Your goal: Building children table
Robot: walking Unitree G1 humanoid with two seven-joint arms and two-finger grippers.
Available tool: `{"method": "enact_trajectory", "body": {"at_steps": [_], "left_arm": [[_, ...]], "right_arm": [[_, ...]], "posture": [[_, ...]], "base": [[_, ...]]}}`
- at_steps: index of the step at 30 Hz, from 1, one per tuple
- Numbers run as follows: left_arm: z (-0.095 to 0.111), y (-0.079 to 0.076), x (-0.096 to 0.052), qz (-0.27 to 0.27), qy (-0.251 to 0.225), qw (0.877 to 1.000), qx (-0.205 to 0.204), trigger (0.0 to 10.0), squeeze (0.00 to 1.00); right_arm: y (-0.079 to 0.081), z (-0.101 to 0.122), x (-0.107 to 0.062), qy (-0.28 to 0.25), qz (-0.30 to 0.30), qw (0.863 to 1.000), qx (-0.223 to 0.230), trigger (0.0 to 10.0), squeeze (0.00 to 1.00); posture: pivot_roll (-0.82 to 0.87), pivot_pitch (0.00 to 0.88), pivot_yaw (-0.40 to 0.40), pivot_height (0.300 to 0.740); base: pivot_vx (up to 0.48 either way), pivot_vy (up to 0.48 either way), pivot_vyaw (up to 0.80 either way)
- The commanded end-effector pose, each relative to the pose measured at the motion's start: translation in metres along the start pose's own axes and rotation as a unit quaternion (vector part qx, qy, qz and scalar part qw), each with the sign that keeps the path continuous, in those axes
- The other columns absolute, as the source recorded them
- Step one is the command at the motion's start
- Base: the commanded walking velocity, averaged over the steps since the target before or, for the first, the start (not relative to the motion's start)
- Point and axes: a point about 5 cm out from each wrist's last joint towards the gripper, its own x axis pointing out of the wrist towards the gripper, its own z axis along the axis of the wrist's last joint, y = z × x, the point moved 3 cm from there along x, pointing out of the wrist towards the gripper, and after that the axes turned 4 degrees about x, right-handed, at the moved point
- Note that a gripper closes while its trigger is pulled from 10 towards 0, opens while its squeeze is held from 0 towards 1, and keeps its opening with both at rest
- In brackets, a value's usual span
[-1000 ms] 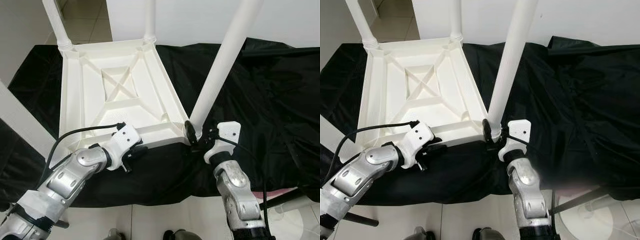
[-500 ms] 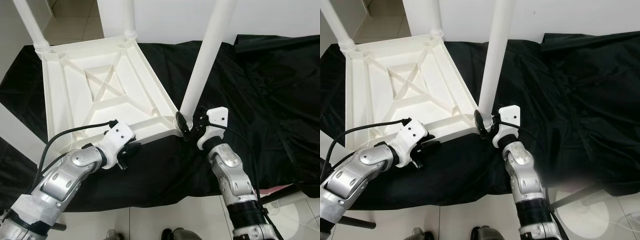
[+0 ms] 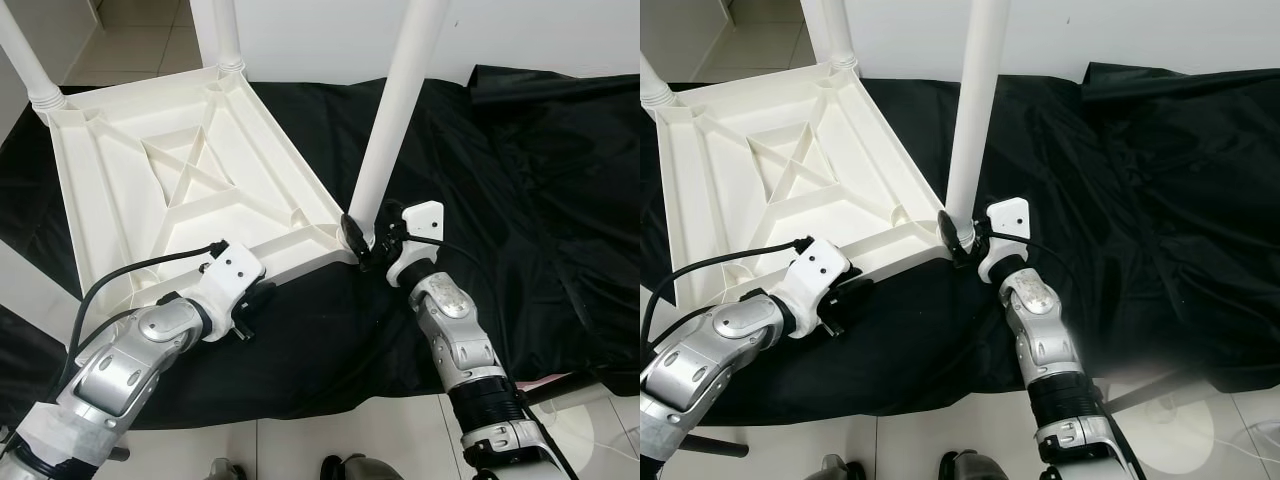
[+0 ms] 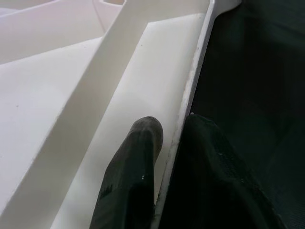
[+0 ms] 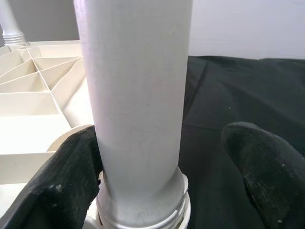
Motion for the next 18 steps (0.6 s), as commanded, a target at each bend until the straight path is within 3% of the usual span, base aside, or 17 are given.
{"method": "enact_trajectory", "body": {"at_steps": [1, 3, 6, 10, 11, 12, 14, 18], "left_arm": [[-0.040, -0.010, -0.009, -0.033, 0.064, 0.996, -0.053, 10.0, 1.00], [-0.030, -0.012, -0.010, -0.043, 0.020, 0.997, -0.059, 10.0, 1.00], [-0.023, -0.012, -0.011, -0.043, -0.005, 0.997, -0.062, 10.0, 1.00], [-0.010, -0.008, -0.014, -0.027, -0.045, 0.998, -0.035, 10.0, 1.00], [-0.002, -0.006, -0.015, -0.021, -0.071, 0.997, -0.038, 10.0, 0.00], [-0.002, -0.006, -0.015, -0.021, -0.071, 0.997, -0.038, 10.0, 0.00], [0.009, 0.000, -0.017, 0.007, -0.115, 0.992, -0.047, 10.0, 0.00], [0.017, 0.001, -0.019, 0.011, -0.139, 0.988, -0.058, 10.0, 0.00]], "right_arm": [[-0.062, -0.005, -0.030, 0.011, -0.130, 0.991, -0.009, 10.0, 0.00], [-0.065, -0.004, -0.041, -0.001, -0.144, 0.990, 0.000, 10.0, 0.00], [-0.066, -0.004, -0.044, -0.010, -0.148, 0.989, -0.001, 10.0, 0.00], [-0.070, -0.002, -0.052, -0.020, -0.174, 0.985, -0.005, 10.0, 0.00], [-0.072, -0.001, -0.057, -0.026, -0.191, 0.981, -0.006, 10.0, 0.00], [-0.072, -0.001, -0.057, -0.026, -0.191, 0.981, -0.006, 10.0, 0.00], [-0.072, -0.001, -0.062, -0.034, -0.209, 0.977, -0.006, 10.0, 0.00], [-0.067, -0.001, -0.062, -0.040, -0.206, 0.978, 0.001, 10.0, 0.00]], "posture": [[-0.02, 0.156, -0.036, 0.740], [-0.02, 0.152, -0.035, 0.740], [-0.02, 0.148, -0.032, 0.740], [-0.02, 0.141, -0.023, 0.740], [-0.02, 0.139, -0.021, 0.740], [-0.02, 0.139, -0.021, 0.740], [-0.02, 0.140, -0.013, 0.740], [-0.02, 0.144, -0.009, 0.740]], "base": [[0.000, 0.000, 0.00], [0.000, 0.000, 0.00], [0.000, 0.000, 0.00], [0.000, 0.000, 0.00], [0.000, 0.000, 0.00], [0.000, 0.000, 0.00], [0.000, 0.000, 0.00], [0.000, 0.000, 0.00]]}}
